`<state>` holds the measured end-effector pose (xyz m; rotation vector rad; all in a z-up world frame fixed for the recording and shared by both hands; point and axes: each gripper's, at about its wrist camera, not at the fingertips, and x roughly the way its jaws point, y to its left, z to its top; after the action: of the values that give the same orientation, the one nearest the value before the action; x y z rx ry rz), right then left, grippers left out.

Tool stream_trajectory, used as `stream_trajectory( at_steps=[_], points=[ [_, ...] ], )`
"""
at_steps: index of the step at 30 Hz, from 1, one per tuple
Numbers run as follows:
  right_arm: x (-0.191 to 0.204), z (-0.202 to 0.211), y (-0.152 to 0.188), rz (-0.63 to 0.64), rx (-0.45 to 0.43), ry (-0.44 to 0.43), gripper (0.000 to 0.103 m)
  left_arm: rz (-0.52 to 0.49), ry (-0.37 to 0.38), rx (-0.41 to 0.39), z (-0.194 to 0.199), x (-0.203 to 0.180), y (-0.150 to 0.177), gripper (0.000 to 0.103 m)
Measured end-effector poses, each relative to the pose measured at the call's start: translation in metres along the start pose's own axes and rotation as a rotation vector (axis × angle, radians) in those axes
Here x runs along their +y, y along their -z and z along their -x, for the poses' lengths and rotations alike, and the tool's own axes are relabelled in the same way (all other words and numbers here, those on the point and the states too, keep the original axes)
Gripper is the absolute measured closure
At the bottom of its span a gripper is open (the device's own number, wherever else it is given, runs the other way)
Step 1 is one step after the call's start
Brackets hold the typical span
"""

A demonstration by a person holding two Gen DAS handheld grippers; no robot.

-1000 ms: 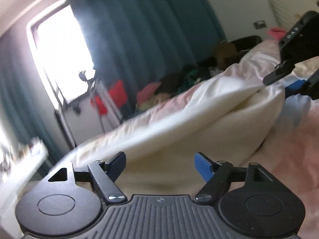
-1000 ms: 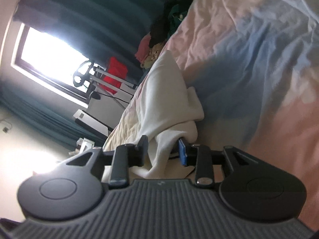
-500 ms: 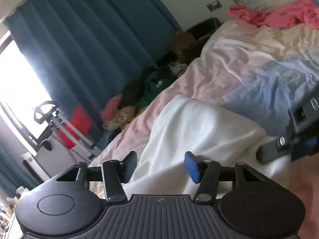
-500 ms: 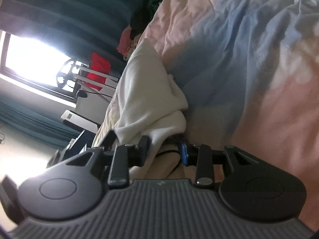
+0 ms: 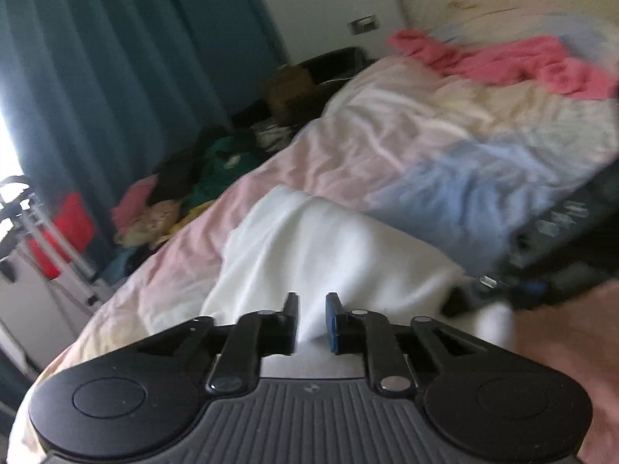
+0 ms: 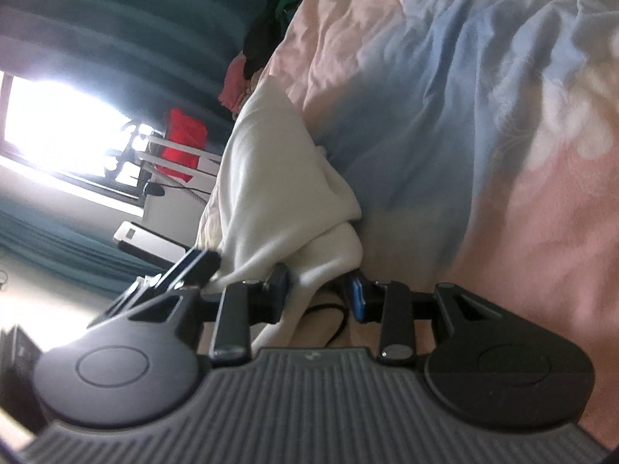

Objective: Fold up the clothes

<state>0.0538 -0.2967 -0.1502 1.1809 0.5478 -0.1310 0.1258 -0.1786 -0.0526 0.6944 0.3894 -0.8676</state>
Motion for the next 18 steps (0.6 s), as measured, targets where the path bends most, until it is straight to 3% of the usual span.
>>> stream_trajectory(
  at_steps=[1,2,5,8,9,13,15,18],
  points=[
    [0.000,-0.001,0.000,-0.003,-0.001,0.002,0.067,-0.012,0.021,-0.005,0.007,0.001,0.004,0.046],
    [0.000,-0.002,-0.001,-0.004,-0.002,0.004,0.067,-0.030,0.031,-0.017,0.012,0.000,0.007,0.043],
    [0.001,-0.002,0.000,0.002,-0.013,0.009,0.068,-0.076,0.062,-0.013,0.018,-0.003,0.015,0.043],
    [0.002,0.000,0.001,0.008,-0.027,0.006,0.070,-0.095,0.042,-0.004,0.015,-0.006,0.015,0.043],
    [0.003,0.001,0.002,0.012,-0.034,0.003,0.078,-0.100,0.034,-0.001,0.013,-0.007,0.014,0.043],
    [0.009,0.007,0.002,0.055,-0.069,-0.022,0.093,-0.123,0.002,0.011,0.007,-0.010,0.013,0.041],
    [0.012,0.010,0.002,0.074,-0.084,-0.032,0.095,-0.134,-0.014,0.017,0.004,-0.011,0.013,0.043],
    [0.014,0.012,0.002,0.080,-0.088,-0.037,0.096,-0.117,-0.044,0.018,-0.002,-0.007,0.007,0.067]
  ],
)
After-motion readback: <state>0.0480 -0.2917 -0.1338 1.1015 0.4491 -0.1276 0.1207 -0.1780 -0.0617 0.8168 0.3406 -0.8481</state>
